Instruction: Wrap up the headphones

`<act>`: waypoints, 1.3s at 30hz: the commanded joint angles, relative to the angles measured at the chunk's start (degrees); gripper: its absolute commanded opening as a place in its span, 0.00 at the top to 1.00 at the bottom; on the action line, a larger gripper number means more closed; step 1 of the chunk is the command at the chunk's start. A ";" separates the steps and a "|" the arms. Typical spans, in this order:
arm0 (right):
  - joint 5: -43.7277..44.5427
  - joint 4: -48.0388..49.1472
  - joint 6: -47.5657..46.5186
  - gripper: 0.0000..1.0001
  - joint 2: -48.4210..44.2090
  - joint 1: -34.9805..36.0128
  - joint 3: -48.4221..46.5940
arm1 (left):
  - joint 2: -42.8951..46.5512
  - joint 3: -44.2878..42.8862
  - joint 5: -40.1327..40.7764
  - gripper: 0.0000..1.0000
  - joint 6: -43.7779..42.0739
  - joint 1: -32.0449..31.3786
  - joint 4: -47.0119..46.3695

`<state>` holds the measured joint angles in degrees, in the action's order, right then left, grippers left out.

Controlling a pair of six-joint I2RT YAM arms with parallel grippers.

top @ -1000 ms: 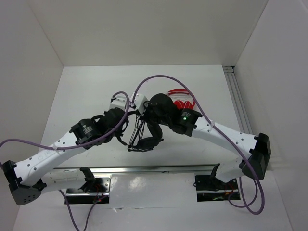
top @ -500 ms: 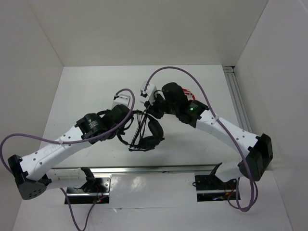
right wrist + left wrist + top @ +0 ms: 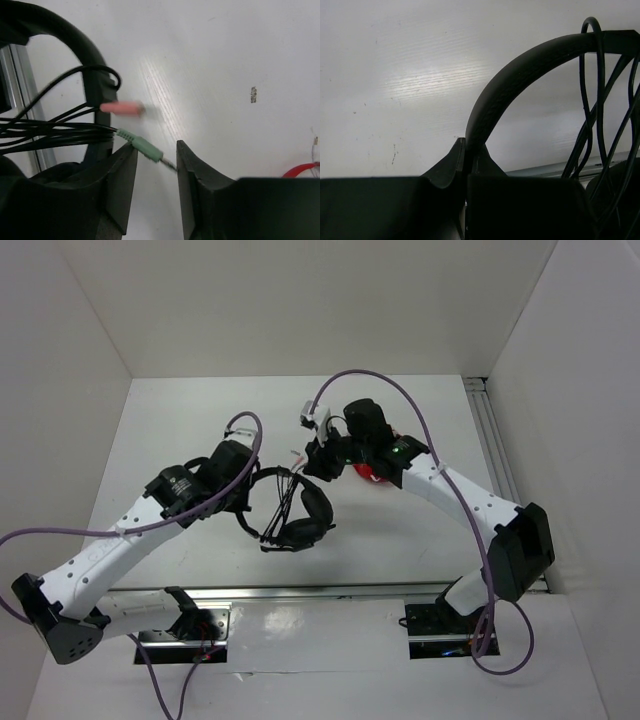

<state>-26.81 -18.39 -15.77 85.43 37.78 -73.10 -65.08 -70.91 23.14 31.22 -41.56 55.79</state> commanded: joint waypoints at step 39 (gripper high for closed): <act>26.82 1.08 30.72 0.00 -23.38 -7.55 6.74 | -18.06 -1.59 -12.68 1.00 -8.27 19.67 -12.89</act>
<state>1.13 -14.98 14.33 63.09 29.85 -67.46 -82.52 -68.73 14.00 25.63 -22.76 47.94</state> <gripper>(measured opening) 0.999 0.096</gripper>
